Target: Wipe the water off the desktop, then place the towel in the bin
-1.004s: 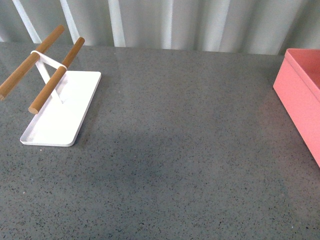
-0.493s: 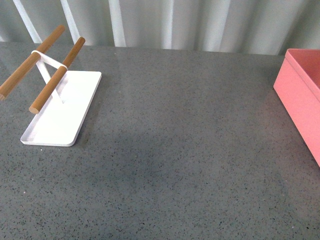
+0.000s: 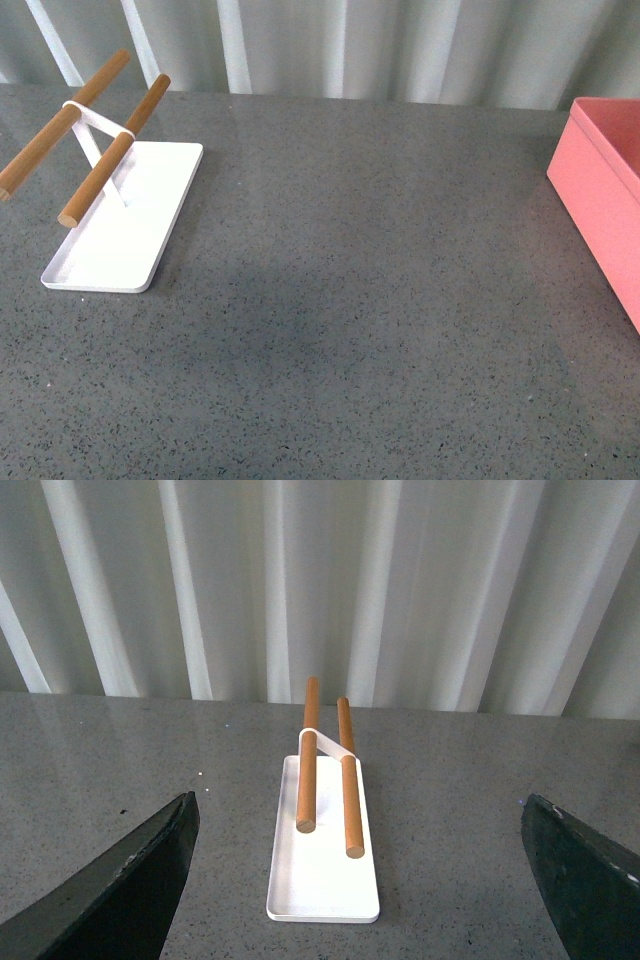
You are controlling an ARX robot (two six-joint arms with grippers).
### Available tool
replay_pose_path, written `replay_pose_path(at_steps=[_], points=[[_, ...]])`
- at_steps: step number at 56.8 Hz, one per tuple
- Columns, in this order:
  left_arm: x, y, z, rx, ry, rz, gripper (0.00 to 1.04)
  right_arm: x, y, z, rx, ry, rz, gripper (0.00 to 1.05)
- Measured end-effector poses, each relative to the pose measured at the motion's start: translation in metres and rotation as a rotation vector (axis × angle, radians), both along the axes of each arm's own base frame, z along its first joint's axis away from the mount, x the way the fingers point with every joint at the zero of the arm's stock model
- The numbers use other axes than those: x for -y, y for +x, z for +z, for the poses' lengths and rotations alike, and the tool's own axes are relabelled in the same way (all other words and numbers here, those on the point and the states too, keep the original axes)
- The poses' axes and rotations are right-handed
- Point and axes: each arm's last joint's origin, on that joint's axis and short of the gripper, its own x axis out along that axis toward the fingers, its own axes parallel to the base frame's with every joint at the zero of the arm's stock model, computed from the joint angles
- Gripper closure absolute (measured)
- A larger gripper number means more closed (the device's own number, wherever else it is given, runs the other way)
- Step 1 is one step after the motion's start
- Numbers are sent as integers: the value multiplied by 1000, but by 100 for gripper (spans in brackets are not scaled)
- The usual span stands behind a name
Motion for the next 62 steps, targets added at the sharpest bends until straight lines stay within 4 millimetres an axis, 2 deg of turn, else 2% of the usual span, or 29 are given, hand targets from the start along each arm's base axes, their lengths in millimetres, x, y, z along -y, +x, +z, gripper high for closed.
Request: replay_pose_path(at_steps=[12,18,22,25,46,51,55,62], points=[[0,0,0,0,0,0,7,-1,0,0,0,2,4,52],[0,0,0,0,0,0,7,-1,0,0,0,3,4,29],[0,0,0,0,0,0,7,-1,0,0,0,3,4,19],[0,0,0,0,0,0,7,-1,0,0,0,3,3,5],[0,0,0,0,0,0,7,-1,1,-1,28,29,3,8],[0,0,0,0,0,1,7,-5,0,-10,376,190,113,21],[0,0,0,0,0,0,7,-18,-16,-19,607,270,162,34],[0,0,0,0,0,0,7,-38,-46,-23,803,291,201,53]])
